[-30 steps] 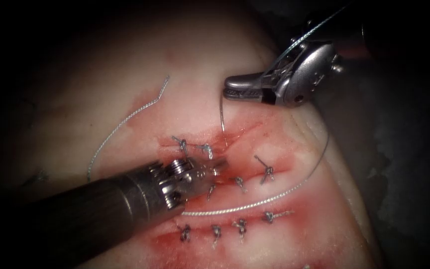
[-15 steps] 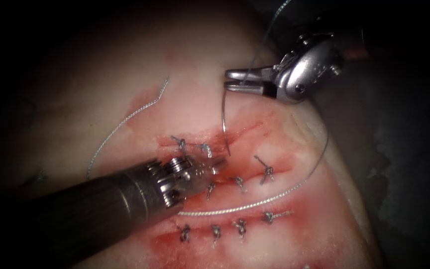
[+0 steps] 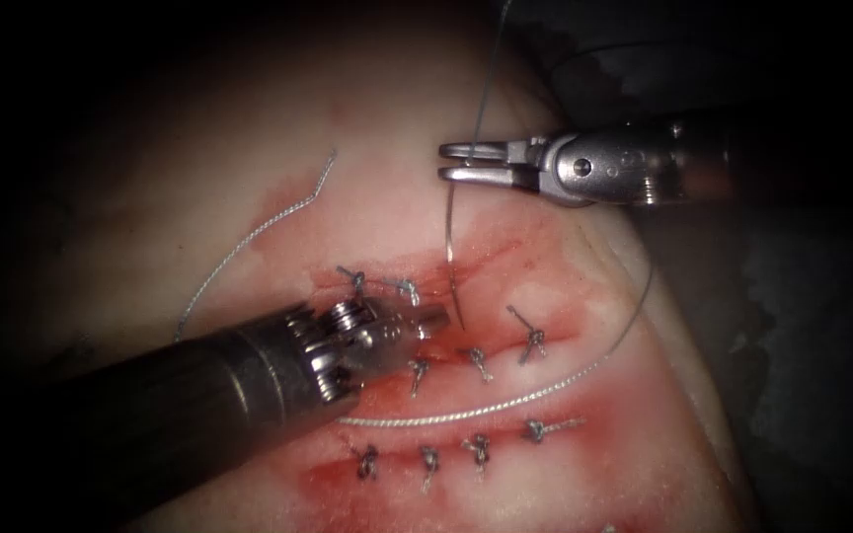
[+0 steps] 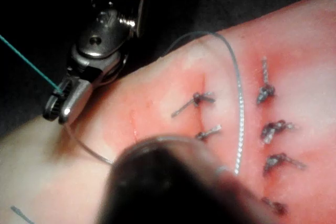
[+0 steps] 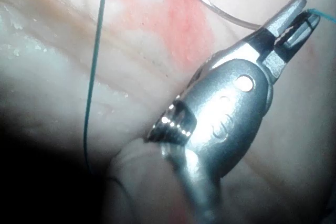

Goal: Wound Closure

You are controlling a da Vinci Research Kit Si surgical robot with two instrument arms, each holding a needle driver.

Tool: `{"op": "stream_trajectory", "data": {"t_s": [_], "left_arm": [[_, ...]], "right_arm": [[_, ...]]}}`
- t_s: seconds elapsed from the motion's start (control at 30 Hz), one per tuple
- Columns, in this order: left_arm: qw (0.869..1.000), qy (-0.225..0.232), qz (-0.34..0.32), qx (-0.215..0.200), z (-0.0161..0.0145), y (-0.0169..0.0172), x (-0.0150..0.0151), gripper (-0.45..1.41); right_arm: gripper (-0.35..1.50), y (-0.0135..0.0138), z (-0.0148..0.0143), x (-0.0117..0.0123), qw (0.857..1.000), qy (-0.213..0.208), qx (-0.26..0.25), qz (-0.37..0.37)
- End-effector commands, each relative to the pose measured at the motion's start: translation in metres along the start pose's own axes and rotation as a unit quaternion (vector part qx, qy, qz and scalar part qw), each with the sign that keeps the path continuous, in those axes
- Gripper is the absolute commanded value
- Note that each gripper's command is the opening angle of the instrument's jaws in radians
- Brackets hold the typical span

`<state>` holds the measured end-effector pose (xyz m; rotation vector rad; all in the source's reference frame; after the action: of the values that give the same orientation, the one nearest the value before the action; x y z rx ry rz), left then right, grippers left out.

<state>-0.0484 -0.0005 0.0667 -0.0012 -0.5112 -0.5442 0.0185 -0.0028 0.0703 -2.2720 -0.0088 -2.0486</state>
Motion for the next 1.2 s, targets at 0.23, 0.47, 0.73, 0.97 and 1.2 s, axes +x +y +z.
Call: {"op": "stream_trajectory", "data": {"t_s": [0.23, 0.47, 0.73, 0.97, 1.2], "left_arm": [[1.0, -0.006, -0.001, 0.021, -0.0003, 0.0014, -0.0017, 0.29], [0.999, -0.011, 0.027, 0.039, -0.0007, 0.002, -0.0015, 0.29], [0.997, -0.013, 0.059, 0.047, -0.0011, 0.0024, -0.0016, 0.32], [0.985, -0.035, 0.149, 0.082, -0.0007, 0.0035, -0.0017, 0.37], [0.965, -0.06, 0.221, 0.128, 0.0002, 0.0046, -0.0011, 0.39]], "right_arm": [[-0.35, -0.0002, 0.0007, 0.0014, 0.999, -0.004, 0.006, 0.039], [-0.35, -0.0004, 0.0005, 0.0017, 0.998, -0.01, 0.002, 0.067], [-0.35, -0.0007, 0.0004, 0.0019, 0.996, -0.019, 0.001, 0.09], [-0.35, -0.0008, 0.0005, 0.0018, 0.995, -0.023, 0.001, 0.097], [-0.35, -0.0009, 0.0005, 0.0013, 0.995, -0.021, 0.024, 0.098]]}}
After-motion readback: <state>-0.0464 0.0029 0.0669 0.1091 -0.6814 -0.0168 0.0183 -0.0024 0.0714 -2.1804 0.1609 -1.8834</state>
